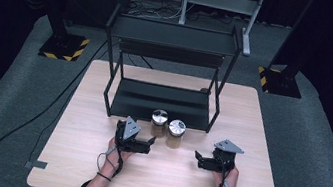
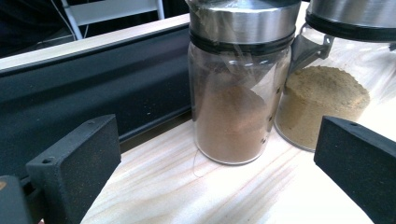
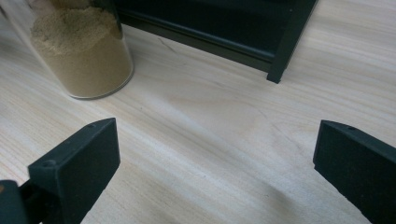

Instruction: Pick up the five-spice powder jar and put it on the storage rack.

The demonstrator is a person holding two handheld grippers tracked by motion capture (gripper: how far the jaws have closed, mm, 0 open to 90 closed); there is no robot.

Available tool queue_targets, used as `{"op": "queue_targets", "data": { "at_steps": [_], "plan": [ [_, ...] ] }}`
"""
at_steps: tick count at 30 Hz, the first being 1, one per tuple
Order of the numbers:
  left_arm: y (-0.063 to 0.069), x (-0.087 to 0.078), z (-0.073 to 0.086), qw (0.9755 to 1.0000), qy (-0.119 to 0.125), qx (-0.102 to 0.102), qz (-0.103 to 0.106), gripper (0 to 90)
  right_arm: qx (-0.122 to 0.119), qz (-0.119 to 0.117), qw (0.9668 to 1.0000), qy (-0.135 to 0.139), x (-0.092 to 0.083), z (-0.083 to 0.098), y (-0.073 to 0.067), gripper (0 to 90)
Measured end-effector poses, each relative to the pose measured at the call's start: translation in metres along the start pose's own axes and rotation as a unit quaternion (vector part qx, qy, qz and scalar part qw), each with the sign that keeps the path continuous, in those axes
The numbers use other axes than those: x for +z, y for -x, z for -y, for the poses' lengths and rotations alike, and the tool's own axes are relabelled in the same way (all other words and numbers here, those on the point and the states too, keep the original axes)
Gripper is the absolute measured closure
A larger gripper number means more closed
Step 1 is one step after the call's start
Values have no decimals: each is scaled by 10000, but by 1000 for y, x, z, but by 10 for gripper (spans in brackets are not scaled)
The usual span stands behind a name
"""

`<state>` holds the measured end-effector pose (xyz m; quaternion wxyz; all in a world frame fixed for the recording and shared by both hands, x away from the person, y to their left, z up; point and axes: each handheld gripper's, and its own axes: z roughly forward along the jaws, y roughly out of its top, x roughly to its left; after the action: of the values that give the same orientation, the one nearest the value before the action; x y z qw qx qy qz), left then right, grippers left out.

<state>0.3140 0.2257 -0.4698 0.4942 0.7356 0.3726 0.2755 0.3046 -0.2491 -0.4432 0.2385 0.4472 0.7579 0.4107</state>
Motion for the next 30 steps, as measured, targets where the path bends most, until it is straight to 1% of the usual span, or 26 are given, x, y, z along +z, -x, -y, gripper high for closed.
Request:
{"op": "queue_targets", "data": {
  "at_steps": [1, 4, 7, 8, 11, 13, 14, 19, 21, 25, 27, 30],
  "plan": [
    [1, 0, 0, 10000, -14, 34, -16, 2, -4, 12, 10000, 17, 0, 0, 0, 0],
    [2, 1, 0, 10000, -14, 23, -23, 2, -19, 47, 10000, 33, -1, 1, -2, 0],
    [0, 1, 0, 9999, 38, -159, -1, 2, -10, 62, 10000, 33, -1, 1, -2, 0],
    [3, 1, -1, 9999, 43, -148, -41, 2, -8, 61, 10000, 59, -2, 1, -2, 0],
    [6, 4, -7, 10000, -23, -60, -45, 2, -18, 55, 9999, 82, -2, 2, -2, 0],
    [7, 6, -11, 10000, -32, -52, -45, 2, -34, 49, 10000, 75, -2, 2, -2, 0],
    [6, 7, -13, 10000, -27, -76, -15, 2, -36, 52, 10000, 67, -2, 1, -2, 0],
    [3, 15, -23, 9999, -88, 29, 114, 2, -30, 43, 10000, 72, -2, 2, -2, 0],
    [-1, 19, -25, 9997, -110, 31, 194, 2, -33, 49, 10000, 80, -3, 2, -2, 0],
    [-8, 26, -26, 9995, -140, 39, 295, 2, -27, 51, 10000, 77, -3, 2, -2, 0],
    [-9, 28, -28, 9993, -160, 77, 315, 2, -36, 53, 10000, 77, -3, 2, -3, 0],
    [-13, 31, -27, 9991, -145, 61, 395, 2, -49, 53, 9999, 71, -3, 2, -3, 0]
  ]
}}
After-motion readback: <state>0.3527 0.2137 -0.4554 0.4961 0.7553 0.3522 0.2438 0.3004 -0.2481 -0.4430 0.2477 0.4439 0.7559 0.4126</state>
